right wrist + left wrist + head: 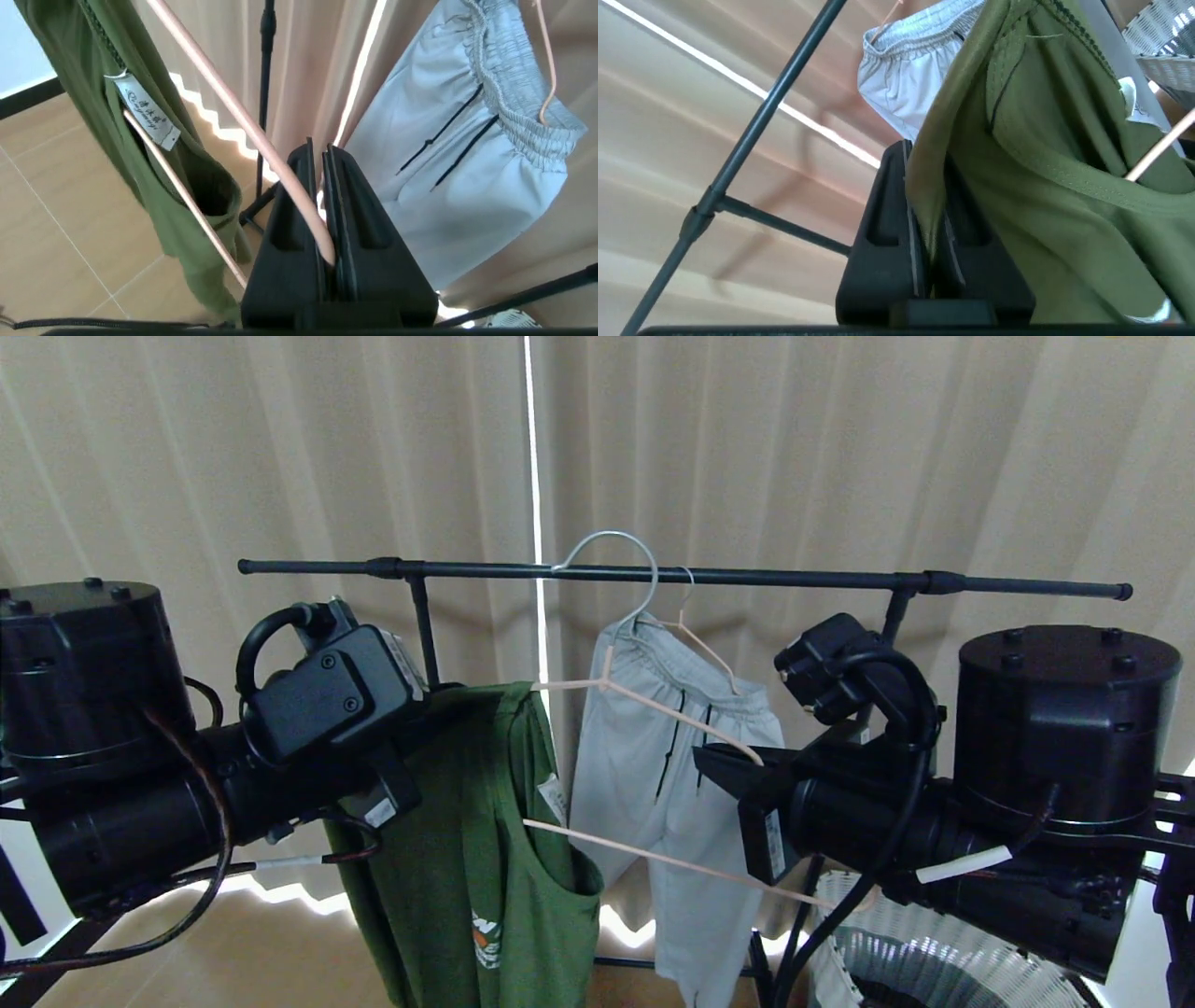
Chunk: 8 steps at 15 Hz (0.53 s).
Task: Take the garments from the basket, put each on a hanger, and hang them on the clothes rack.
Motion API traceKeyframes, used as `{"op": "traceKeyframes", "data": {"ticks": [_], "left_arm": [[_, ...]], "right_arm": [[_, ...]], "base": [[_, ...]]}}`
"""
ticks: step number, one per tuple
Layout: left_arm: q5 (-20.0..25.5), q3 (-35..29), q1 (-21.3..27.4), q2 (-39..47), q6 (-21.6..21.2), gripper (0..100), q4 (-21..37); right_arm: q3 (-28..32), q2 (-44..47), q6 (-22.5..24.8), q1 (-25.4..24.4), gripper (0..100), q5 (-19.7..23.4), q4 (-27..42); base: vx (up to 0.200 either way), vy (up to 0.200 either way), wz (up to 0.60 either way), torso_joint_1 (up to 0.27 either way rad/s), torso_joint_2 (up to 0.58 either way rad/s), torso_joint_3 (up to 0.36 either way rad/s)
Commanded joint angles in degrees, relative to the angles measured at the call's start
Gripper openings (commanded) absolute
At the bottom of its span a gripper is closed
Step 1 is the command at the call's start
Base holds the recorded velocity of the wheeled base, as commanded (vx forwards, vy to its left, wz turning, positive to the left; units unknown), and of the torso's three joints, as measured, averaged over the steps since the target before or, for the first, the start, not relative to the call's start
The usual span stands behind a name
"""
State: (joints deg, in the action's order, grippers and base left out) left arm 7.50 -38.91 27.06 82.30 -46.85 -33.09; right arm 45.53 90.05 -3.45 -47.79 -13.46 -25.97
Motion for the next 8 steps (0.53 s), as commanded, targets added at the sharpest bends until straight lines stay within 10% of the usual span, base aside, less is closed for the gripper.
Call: {"op": "traceKeyframes", "data": {"ticks": [1, 8], "left_arm": [[-0.1, 0.9, 0.0, -0.3, 0.0, 0, -1.2], [-11.7, 4.5, -2.6, -0.2, 0.6, 0, -6.8]], "right_arm": [[-0.1, -0.1, 0.1, 0.0, 100, -0.1, 0.1], [-5.3, -2.8, 0.0, 0.4, 100, -0.7, -3.2]], "base": [[0.0, 0.0, 0.0, 0.0, 0.0, 0.0], [0.0, 0.0, 0.0, 0.0, 0.0, 0.0]]}}
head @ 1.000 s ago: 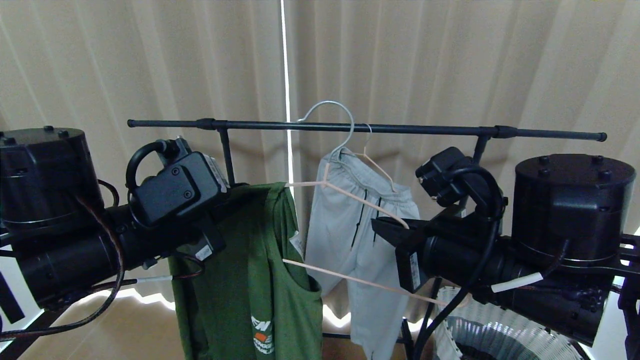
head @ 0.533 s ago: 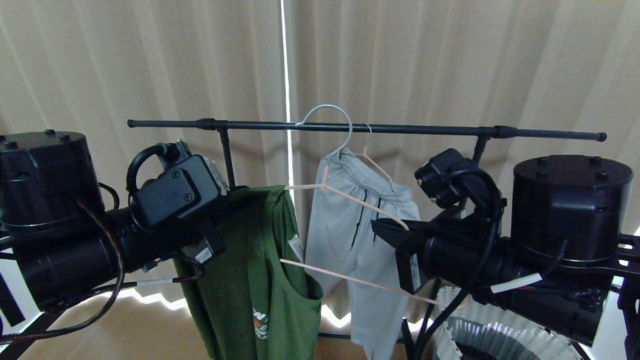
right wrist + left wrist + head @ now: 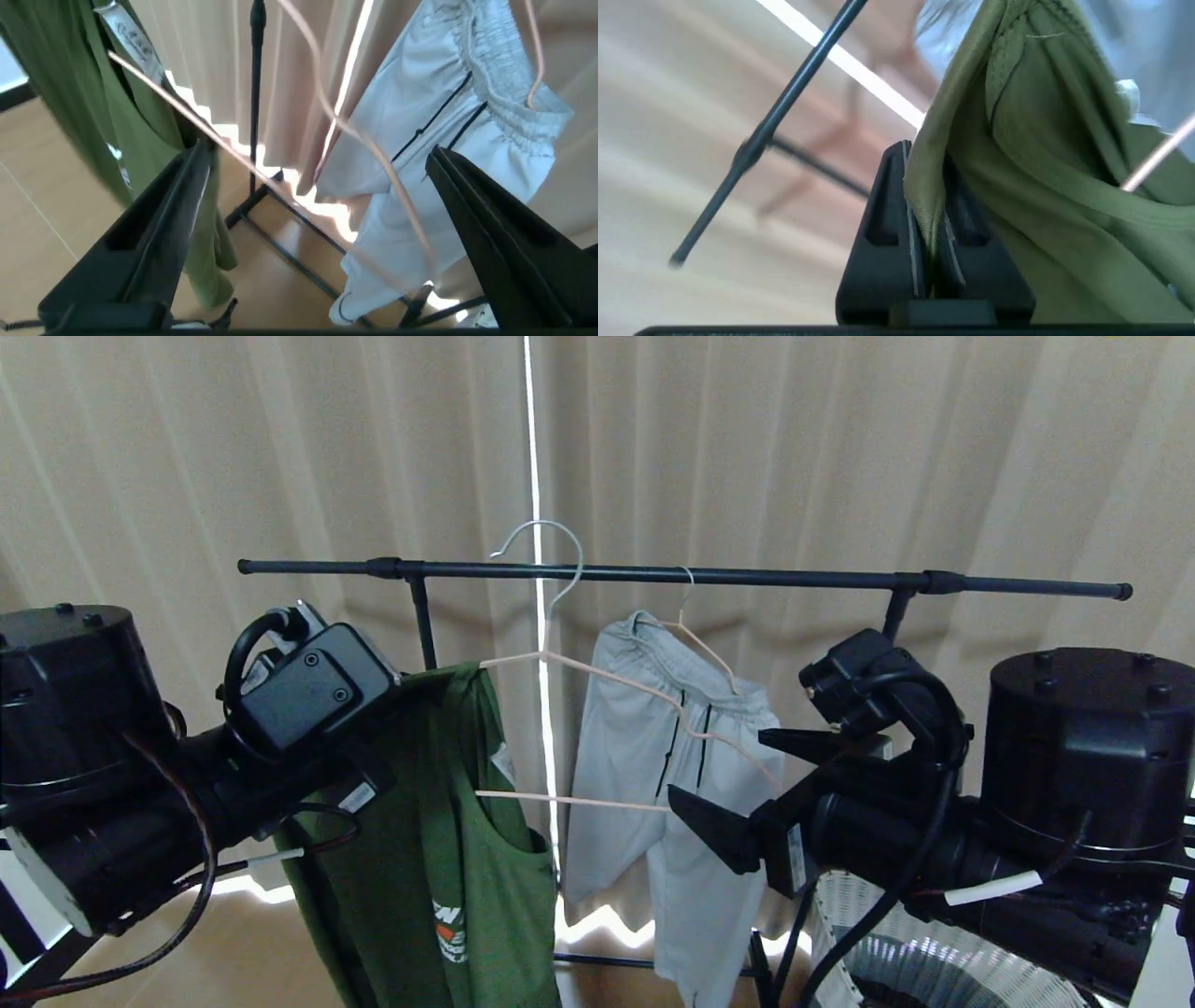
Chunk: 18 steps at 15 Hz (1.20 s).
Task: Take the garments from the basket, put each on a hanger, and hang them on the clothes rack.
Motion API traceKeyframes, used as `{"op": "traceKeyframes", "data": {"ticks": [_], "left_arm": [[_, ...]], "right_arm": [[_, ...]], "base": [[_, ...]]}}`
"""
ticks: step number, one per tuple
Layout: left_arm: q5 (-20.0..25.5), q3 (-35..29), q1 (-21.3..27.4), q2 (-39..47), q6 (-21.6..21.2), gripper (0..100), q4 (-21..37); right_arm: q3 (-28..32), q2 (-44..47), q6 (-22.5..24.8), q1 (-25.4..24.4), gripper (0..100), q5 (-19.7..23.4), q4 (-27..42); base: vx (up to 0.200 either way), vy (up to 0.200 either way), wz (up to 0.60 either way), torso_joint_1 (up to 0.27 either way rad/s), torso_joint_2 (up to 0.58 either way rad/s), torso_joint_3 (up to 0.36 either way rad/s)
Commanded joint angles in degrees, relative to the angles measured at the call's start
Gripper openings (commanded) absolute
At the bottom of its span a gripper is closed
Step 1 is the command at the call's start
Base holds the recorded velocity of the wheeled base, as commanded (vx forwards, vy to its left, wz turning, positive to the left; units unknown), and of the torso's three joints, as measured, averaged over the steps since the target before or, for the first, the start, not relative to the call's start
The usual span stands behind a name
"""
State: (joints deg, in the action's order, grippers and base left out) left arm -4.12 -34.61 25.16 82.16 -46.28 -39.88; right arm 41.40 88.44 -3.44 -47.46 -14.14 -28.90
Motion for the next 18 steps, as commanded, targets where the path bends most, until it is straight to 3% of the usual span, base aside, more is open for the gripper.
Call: {"op": "traceKeyframes", "data": {"ticks": [1, 3, 8, 11, 13, 15, 18], "left_arm": [[-2.3, 0.2, -1.3, -0.1, 0.0, 0, 0.0], [-4.9, -0.2, -1.3, -0.2, 0.7, 0, -0.1], [-6.7, -2.0, -0.1, -0.4, 8.6, 0, -0.5], [-5.9, -2.0, 3.9, -0.4, 13.8, 0, -4.1], [-5.5, -2.0, 4.8, -0.5, 14.0, 0, -4.9], [-0.9, -2.0, 5.4, -0.5, 14.1, 0, -6.4], [0.3, -2.5, 6.0, -0.3, 14.1, 0, -6.5]], "right_arm": [[-3.0, -2.7, 0.1, 0.4, 100, 0.1, -1.2], [-5.9, -4.2, 0.1, 2.0, 100, 0.1, -1.3], [-12.3, -4.0, -0.3, 5.7, 100, 0.3, -1.4], [-12.0, -1.5, -6.1, 5.6, 100, 0.7, -1.6], [-11.9, -0.5, -8.4, 5.6, 100, 0.8, -2.3], [-12.3, 2.6, -8.6, 5.6, 100, 0.9, -9.7], [-12.2, 6.8, -8.5, 4.7, 100, 1.0, -17.9]], "base": [[0.0, 0.0, 0.0, 0.0, 0.0, 0.0], [0.0, 0.0, 0.0, 0.0, 0.0, 0.0], [0.0, 0.0, 0.0, 0.0, 0.0, 0.0], [0.0, 0.0, 0.0, 0.0, 0.0, 0.0], [0.0, 0.0, 0.0, 0.0, 0.0, 0.0], [0.0, 0.0, 0.0, 0.0, 0.0, 0.0], [0.0, 0.0, 0.0, 0.0, 0.0, 0.0]]}}
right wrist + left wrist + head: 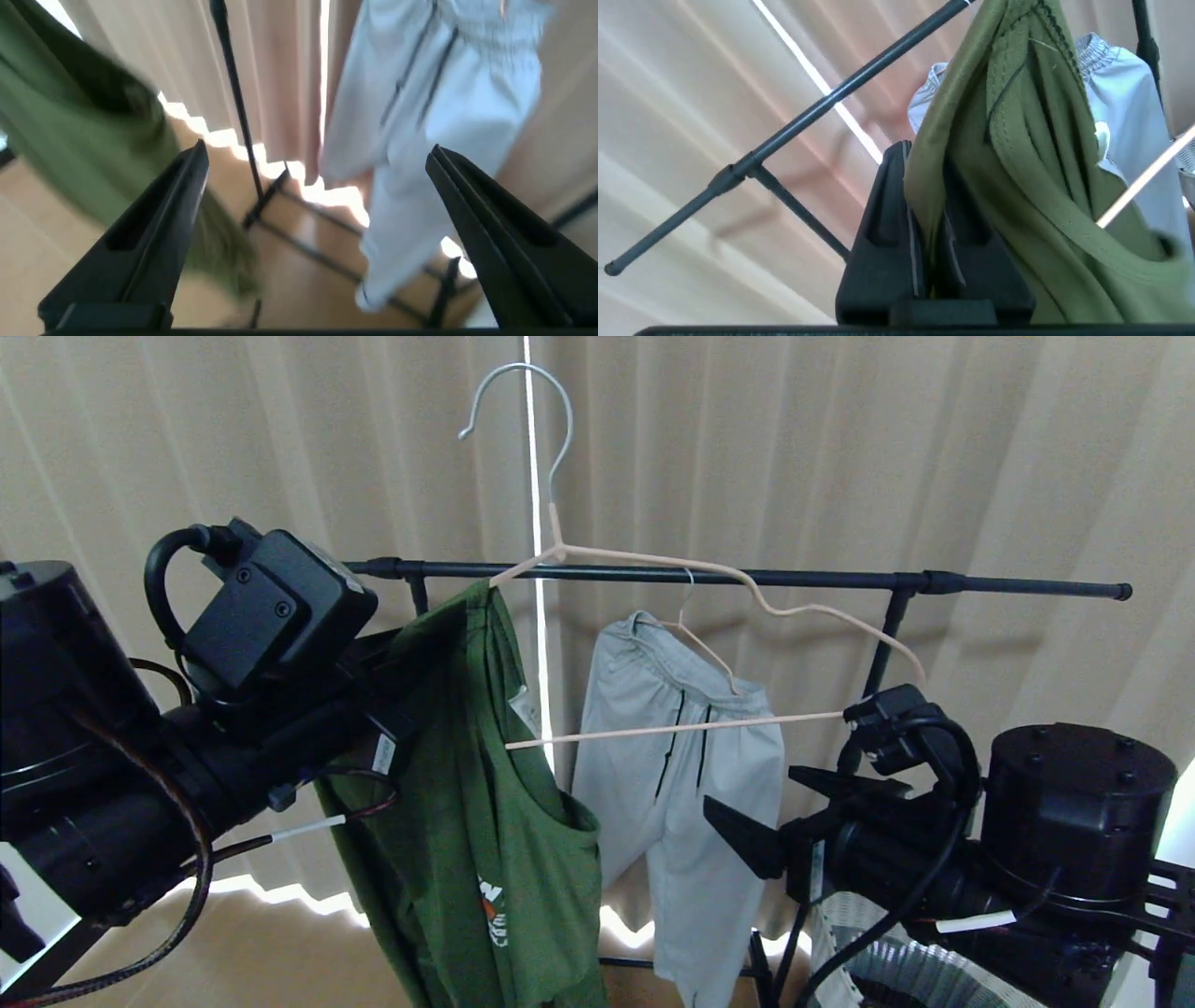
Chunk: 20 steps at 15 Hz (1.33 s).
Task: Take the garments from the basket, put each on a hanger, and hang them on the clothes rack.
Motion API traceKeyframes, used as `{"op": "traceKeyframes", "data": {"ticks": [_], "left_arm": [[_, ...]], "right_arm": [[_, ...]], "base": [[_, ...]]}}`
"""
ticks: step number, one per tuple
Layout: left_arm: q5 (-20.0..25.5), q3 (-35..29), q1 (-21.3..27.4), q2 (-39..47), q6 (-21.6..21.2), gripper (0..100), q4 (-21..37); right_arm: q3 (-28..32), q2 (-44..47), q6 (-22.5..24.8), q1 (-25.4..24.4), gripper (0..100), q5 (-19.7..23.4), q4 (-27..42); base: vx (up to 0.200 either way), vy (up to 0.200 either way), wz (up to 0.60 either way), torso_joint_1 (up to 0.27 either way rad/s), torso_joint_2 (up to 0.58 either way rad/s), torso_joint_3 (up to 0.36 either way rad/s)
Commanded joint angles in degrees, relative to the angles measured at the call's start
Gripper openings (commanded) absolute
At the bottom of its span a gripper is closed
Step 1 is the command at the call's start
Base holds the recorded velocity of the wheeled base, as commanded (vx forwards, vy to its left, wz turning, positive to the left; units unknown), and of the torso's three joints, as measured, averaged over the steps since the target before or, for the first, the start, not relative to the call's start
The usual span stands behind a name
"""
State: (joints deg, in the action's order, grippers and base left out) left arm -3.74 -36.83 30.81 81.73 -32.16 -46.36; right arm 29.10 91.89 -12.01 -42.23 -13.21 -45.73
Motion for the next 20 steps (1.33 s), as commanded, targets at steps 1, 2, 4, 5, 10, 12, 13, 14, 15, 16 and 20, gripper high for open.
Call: {"op": "traceKeyframes", "data": {"ticks": [1, 2, 4, 5, 10, 12, 13, 14, 15, 16, 20], "left_arm": [[0.0, -0.8, 1.2, 0.3, 0.2, 0, -0.4], [0.0, -1.3, 2.2, 0.4, 1.0, 0, -0.8], [0.0, -2.1, 4.4, 0.5, 2.8, 0, -0.9], [0.0, -2.1, 5.2, 0.5, 3.2, 0, -0.9], [0.0, -2.5, 5.7, 0.4, 3.3, 0, -0.9], [0.0, -2.6, 5.8, 0.2, 3.4, 0, -1.1], [0.0, -2.5, 6.3, 0.1, 3.4, 0, -1.2], [0.0, -2.6, 6.6, -0.1, 3.4, 0, -1.2], [0.0, -2.6, 6.7, -0.2, 3.4, 0, -1.2], [-0.1, -2.6, 6.6, -0.2, 3.3, 0, -1.2], [-0.1, -3.0, 6.5, 0.2, 3.2, 0, -2.5]], "right_arm": [[0.5, 5.1, 0.1, -1.4, 100, 0.0, -3.8], [1.0, 6.6, 0.2, -2.4, 100, 0.0, -6.6], [2.5, 10.0, 0.2, -4.4, 100, -0.1, -11.4], [3.4, 11.8, 0.2, -5.1, 100, -0.1, -13.6], [5.3, 16.1, 0.4, -7.3, 100, -0.1, -18.9], [5.2, 16.7, 0.5, -7.8, 100, -0.1, -18.9], [4.9, 17.1, 0.7, -7.8, 100, -0.1, -18.7], [4.7, 17.3, 0.8, -7.9, 100, -0.1, -18.5], [4.4, 17.4, 0.8, -7.9, 100, -0.1, -18.3], [3.4, 17.0, 1.1, -7.9, 100, -0.1, -18.1], [-1.0, 15.5, 1.5, -7.8, 100, -0.3, -17.0]], "base": [[0.0, 0.0, 0.0, 0.0, 0.0, 0.0], [0.0, 0.0, 0.0, 0.0, 0.0, 0.0], [0.0, 0.0, 0.0, 0.0, 0.0, 0.0], [0.0, 0.0, 0.0, 0.0, 0.0, 0.0], [0.0, 0.0, 0.0, 0.0, 0.0, 0.0], [0.0, 0.0, 0.0, 0.0, 0.0, 0.0], [0.0, 0.0, 0.0, 0.0, 0.0, 0.0], [0.0, 0.0, 0.0, 0.0, 0.0, 0.0], [0.0, 0.0, 0.0, 0.0, 0.0, 0.0], [0.0, 0.0, 0.0, 0.0, 0.0, 0.0], [0.0, 0.0, 0.0, 0.0, 0.0, 0.0]]}}
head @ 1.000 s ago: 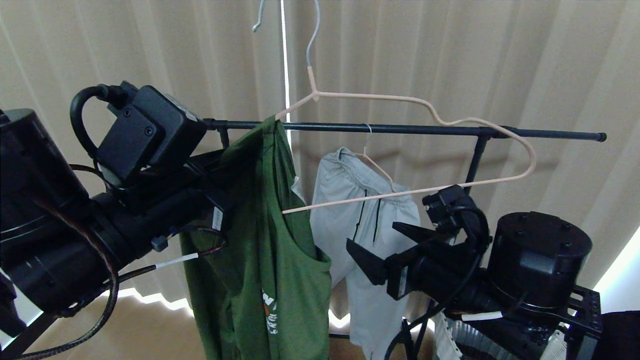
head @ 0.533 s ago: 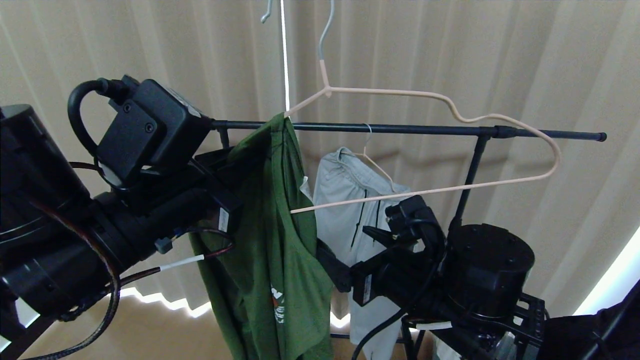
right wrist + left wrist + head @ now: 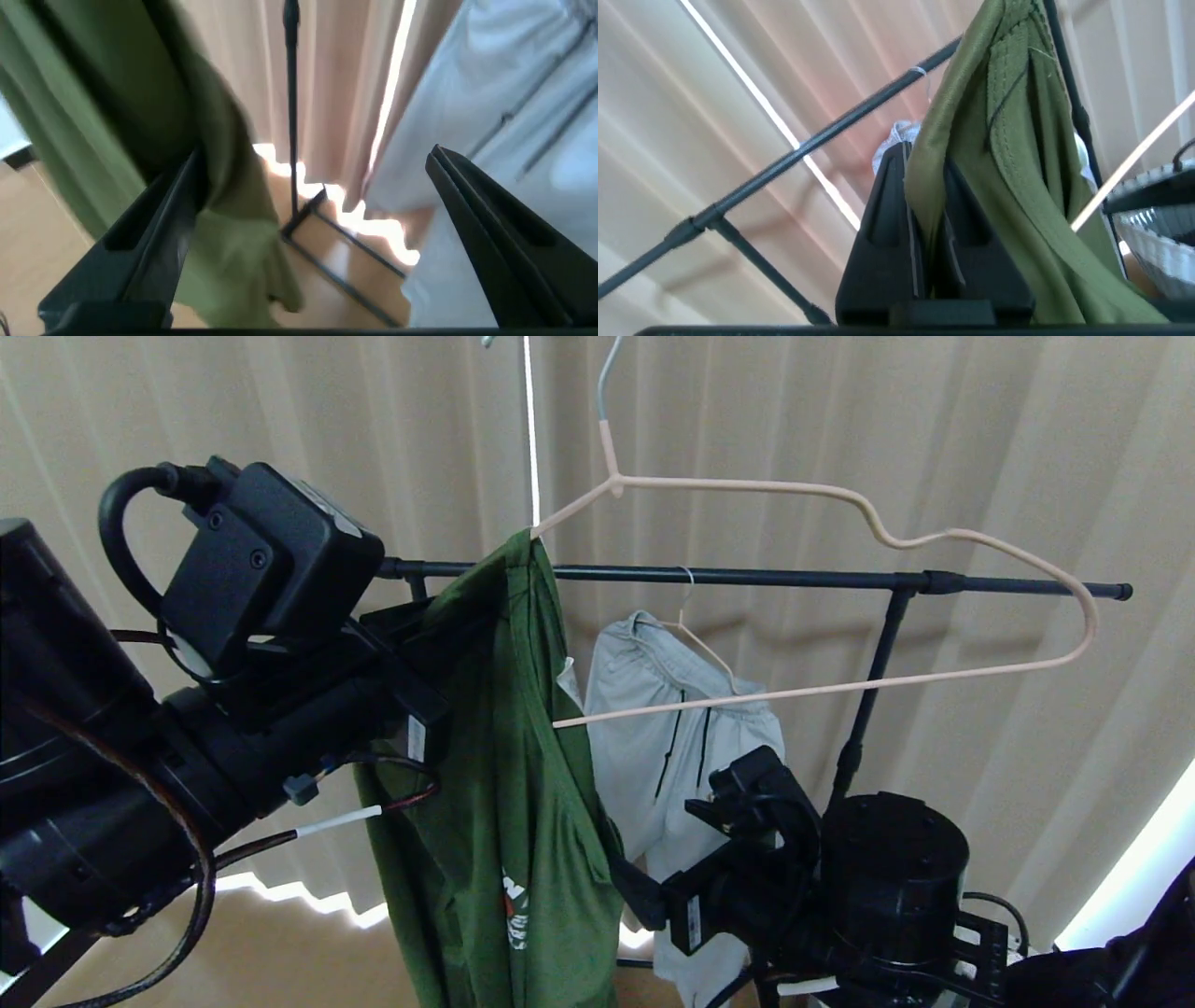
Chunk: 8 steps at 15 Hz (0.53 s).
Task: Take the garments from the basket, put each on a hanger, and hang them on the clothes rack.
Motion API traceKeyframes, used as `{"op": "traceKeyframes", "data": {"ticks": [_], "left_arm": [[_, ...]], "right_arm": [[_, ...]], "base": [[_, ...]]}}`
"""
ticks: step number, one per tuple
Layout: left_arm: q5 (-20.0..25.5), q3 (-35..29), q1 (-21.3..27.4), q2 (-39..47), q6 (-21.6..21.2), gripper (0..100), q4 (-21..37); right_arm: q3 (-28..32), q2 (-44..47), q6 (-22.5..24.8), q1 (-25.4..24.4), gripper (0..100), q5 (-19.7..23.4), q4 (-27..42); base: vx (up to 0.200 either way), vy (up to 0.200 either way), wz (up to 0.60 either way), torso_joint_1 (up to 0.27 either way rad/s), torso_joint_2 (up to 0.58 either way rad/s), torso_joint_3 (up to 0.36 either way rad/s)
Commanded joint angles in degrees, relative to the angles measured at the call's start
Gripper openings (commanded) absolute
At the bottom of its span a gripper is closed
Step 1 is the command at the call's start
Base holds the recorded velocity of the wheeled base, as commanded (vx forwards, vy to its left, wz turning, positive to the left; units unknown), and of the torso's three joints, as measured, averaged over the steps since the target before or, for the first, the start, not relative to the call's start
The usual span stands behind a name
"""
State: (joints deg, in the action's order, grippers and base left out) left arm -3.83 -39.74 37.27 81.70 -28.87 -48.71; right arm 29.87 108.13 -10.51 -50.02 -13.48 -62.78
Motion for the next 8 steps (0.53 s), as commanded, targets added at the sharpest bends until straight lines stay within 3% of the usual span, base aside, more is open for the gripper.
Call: {"op": "traceKeyframes", "data": {"ticks": [1, 4, 5, 8], "left_arm": [[0.0, -0.2, 0.0, 0.1, -0.1, 0, -0.2], [-0.2, 0.5, -1.5, 0.4, -0.5, 0, -0.1], [-0.2, 0.9, -2.2, 0.4, -0.6, 0, 0.0], [-0.2, 2.6, -3.6, 0.5, -1.5, 0, 0.0]], "right_arm": [[-2.9, -0.9, 0.1, 0.2, 100, -0.1, 0.0], [-6.5, -3.6, 2.3, 3.3, 100, -0.2, -0.1], [-7.4, -5.2, 2.9, 4.6, 0, -0.2, -0.1], [-9.0, -7.4, 3.8, 7.1, 0, -0.2, -0.1]], "base": [[0.0, 0.0, 0.0, 0.0, 0.0, 0.0], [0.0, 0.0, 0.0, 0.0, 0.0, 0.0], [0.0, 0.0, 0.0, 0.0, 0.0, 0.0], [0.0, 0.0, 0.0, 0.0, 0.0, 0.0]]}}
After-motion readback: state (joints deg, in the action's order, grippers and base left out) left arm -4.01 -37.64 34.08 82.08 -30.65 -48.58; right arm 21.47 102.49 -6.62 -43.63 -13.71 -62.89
